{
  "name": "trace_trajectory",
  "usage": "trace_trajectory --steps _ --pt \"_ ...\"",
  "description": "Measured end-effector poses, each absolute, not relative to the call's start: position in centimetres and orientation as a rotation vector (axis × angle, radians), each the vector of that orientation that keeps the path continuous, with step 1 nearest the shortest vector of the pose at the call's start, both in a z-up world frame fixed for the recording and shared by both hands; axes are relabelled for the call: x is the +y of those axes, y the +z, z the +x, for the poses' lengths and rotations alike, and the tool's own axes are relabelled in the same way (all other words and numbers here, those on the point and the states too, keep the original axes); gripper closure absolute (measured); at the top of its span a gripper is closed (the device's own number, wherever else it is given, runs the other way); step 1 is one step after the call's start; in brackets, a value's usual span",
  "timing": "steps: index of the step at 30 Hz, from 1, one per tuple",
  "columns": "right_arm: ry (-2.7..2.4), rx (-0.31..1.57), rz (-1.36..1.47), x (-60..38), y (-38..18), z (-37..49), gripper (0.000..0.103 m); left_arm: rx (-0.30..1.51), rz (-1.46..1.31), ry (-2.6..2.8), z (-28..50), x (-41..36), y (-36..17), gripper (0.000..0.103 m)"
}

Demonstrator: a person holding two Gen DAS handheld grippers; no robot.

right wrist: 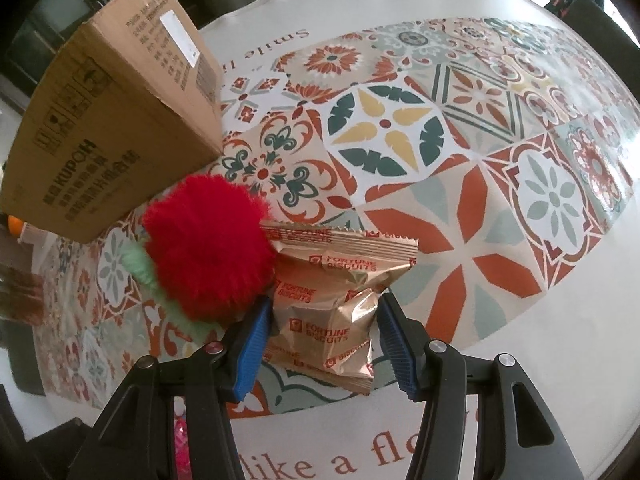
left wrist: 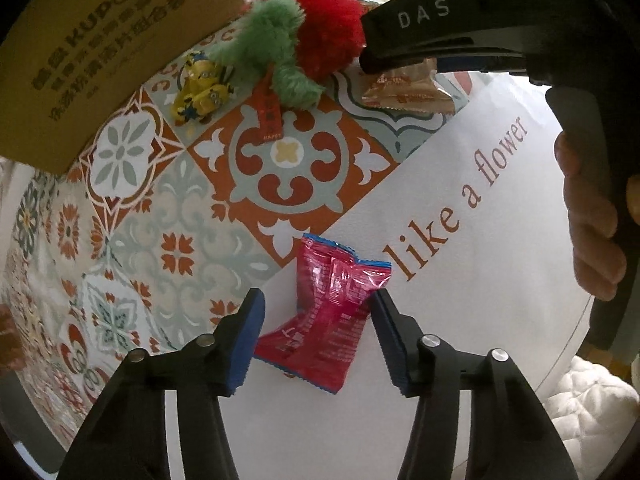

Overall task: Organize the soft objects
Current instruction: 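Grasp the pink candy packet with the left tool while the right tool grasps the gold biscuit packet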

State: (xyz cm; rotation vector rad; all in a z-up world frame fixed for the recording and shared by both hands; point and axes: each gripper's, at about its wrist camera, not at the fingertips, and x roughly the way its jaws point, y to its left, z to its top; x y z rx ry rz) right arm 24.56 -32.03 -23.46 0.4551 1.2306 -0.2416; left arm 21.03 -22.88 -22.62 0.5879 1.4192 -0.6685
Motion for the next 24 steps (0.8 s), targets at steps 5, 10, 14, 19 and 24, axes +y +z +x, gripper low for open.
trace_trajectory --steps 5,10,14,19,24 --pt "-0.234 1.242 0.441 -31.8 -23.5 24.7 0.052 1.438 0.517 -0.665 21.2 -21.8 -22.8 0.063" --pt "-0.221 1.254 0.442 -31.6 -23.2 24.3 0.056 1.431 0.43 -0.641 21.2 -20.3 -23.0 0.066" --pt "-0.212 1.248 0.443 -31.5 -22.4 23.1 0.056 1.419 0.361 -0.618 21.3 -19.1 -23.0 0.068" --pt "-0.196 1.236 0.423 -30.9 -20.8 21.9 0.056 1.411 0.24 -0.575 21.6 -16.8 -23.2 0.071" --pt "-0.162 1.235 0.407 -29.8 -20.0 21.0 0.056 1.391 0.186 -0.557 21.4 -14.7 -23.2 0.073"
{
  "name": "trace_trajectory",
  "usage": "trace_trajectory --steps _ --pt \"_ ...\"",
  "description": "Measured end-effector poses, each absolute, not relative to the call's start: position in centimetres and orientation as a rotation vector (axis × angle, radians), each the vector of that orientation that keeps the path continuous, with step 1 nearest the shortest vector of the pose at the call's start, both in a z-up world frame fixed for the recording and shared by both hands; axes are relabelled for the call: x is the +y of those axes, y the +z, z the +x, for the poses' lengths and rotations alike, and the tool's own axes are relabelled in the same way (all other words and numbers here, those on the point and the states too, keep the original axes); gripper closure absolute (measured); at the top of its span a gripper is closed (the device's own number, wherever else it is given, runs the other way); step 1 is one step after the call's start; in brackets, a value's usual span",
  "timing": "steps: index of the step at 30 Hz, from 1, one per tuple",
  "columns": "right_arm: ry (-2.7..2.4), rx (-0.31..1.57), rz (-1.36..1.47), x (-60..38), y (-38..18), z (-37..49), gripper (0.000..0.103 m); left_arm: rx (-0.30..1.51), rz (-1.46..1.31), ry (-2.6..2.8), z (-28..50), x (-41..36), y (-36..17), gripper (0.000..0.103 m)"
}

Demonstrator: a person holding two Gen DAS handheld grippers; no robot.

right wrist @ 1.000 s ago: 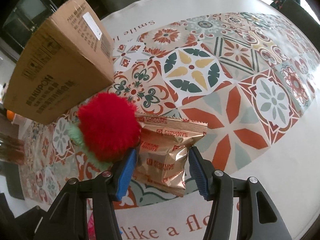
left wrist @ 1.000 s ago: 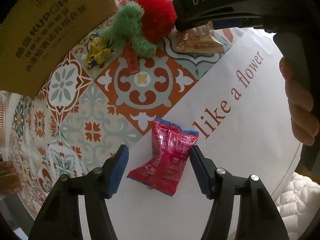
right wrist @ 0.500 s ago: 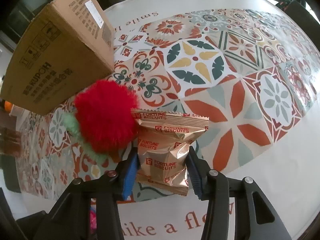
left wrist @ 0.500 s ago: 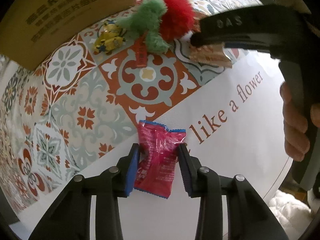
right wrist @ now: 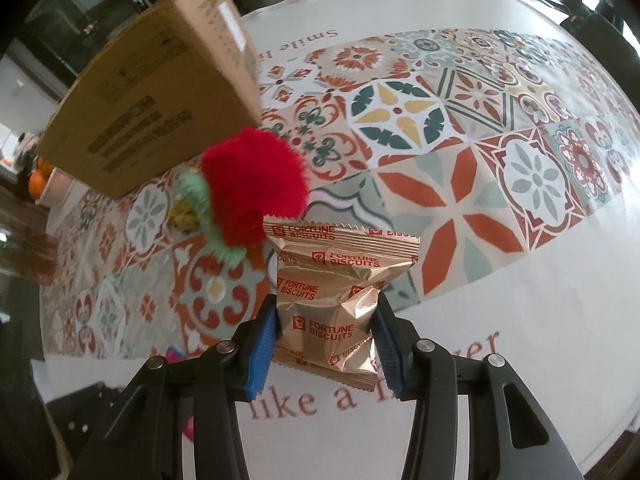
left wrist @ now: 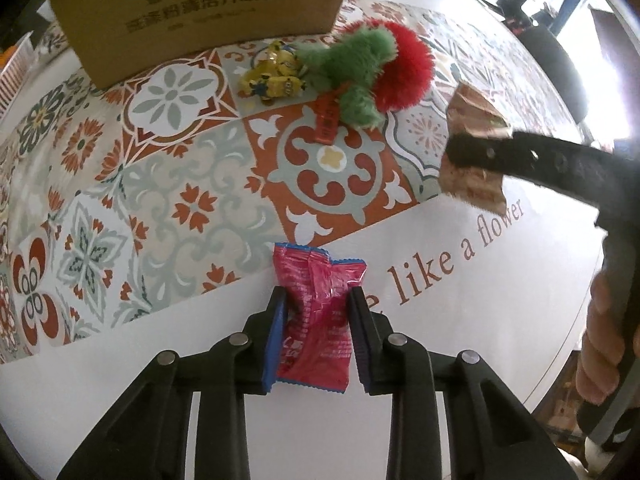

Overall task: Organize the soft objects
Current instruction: 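Grasp the pink candy packet with the left tool while the right tool grasps the gold biscuit packet, then carry the pink packet with the left tool while the right tool carries the biscuit packet to the box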

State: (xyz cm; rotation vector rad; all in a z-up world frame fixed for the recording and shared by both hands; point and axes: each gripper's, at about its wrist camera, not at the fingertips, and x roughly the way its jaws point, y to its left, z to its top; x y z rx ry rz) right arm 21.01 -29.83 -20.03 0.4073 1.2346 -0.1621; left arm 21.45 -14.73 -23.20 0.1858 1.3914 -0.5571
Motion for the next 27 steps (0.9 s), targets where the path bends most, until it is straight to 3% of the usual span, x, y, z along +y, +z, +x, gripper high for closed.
trace_trajectory --steps 18,27 --pt "-0.077 1.205 0.35 -26.8 -17.3 18.4 0.056 1.267 0.08 -0.488 19.7 -7.4 -18.7 0.074" --pt "-0.033 1.133 0.304 -25.0 -14.3 18.5 0.056 1.194 0.032 -0.458 18.4 -7.0 -13.8 0.074"
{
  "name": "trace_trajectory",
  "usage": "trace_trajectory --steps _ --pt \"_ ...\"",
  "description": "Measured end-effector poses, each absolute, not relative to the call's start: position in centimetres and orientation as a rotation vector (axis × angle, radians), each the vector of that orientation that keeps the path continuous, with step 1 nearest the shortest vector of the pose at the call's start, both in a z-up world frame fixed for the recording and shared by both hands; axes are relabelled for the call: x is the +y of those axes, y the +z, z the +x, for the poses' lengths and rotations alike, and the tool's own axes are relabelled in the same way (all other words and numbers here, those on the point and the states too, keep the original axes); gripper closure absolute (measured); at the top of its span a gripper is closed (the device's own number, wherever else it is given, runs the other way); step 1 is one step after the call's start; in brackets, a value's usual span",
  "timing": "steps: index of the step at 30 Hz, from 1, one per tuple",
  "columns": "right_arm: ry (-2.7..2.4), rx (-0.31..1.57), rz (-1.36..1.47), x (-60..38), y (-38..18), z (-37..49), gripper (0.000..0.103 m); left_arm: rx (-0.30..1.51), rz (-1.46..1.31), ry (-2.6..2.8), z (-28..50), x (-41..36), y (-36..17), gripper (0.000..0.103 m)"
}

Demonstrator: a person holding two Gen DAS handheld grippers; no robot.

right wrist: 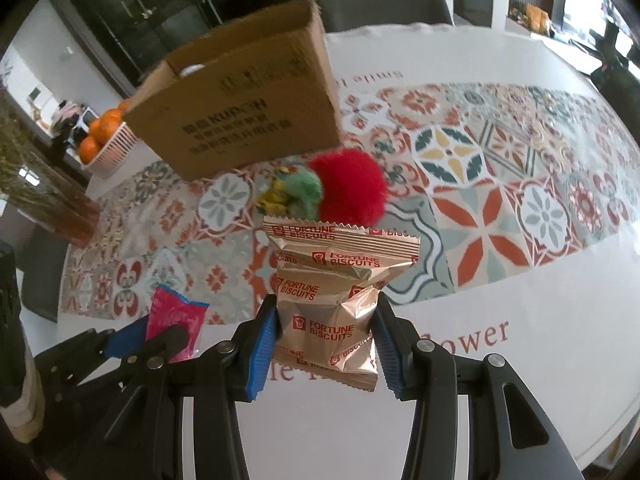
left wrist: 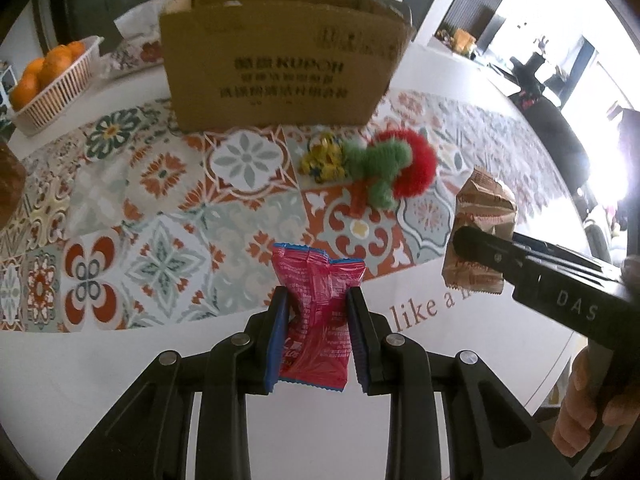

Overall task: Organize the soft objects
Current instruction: 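Carry the pink packet with the left tool while the right tool carries the biscuit packet to the box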

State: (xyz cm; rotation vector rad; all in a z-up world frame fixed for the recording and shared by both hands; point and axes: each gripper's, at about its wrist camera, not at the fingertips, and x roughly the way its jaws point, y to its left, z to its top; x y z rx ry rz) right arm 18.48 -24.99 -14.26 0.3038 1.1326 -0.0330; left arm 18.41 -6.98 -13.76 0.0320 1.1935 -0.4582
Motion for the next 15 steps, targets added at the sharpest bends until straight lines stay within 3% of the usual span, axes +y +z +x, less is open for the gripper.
trace_trajectory --steps 15 --pt "0.02 1.022 0.286 -23.4 -9.9 19.3 0.056 1.036 0.005 -0.417 19.9 -7.8 -8.6 0.074"
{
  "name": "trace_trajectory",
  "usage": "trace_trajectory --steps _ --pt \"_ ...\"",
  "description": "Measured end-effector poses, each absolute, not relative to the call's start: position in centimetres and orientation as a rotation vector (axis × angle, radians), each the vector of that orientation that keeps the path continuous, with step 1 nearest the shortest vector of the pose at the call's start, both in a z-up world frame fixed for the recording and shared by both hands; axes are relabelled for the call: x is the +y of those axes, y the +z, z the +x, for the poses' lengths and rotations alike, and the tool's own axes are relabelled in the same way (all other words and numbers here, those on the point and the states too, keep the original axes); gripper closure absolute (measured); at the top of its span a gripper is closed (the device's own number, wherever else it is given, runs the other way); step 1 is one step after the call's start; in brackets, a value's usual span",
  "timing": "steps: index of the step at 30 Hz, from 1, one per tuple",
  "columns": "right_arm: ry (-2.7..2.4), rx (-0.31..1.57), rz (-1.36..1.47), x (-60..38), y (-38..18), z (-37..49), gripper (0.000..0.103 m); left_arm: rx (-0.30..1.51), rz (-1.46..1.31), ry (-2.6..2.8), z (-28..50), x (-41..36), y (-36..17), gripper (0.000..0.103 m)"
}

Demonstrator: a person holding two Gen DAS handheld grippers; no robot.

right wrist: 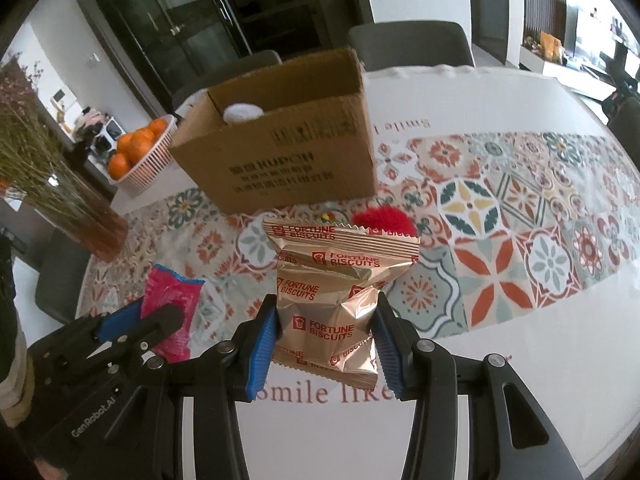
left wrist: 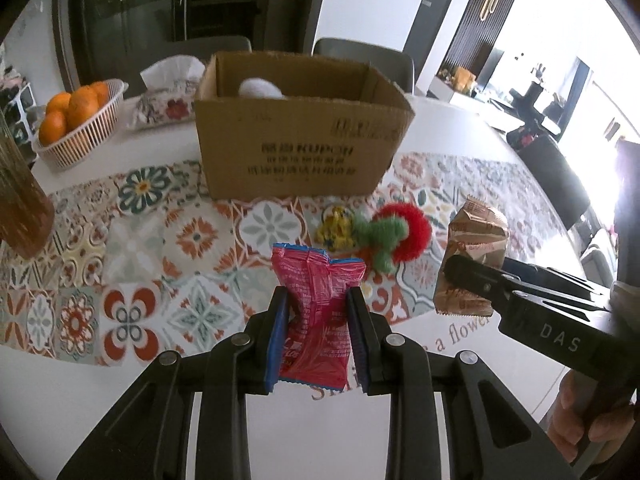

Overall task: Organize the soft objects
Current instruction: 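Carry the pink packet with the left tool while the right tool carries the biscuit packet to the box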

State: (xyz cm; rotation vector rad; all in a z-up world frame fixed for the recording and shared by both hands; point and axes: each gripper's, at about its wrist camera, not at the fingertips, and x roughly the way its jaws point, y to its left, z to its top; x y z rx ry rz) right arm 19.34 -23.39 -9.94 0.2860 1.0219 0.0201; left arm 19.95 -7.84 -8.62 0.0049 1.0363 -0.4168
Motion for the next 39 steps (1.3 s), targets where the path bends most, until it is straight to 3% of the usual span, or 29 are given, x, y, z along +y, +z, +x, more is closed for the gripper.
trace_trajectory --steps 39 --pt "0.053 0.77 0.244 -23.1 -0.6 27.2 0.056 0.758 0.008 -0.416 27.5 -7.9 1.1 0.074"
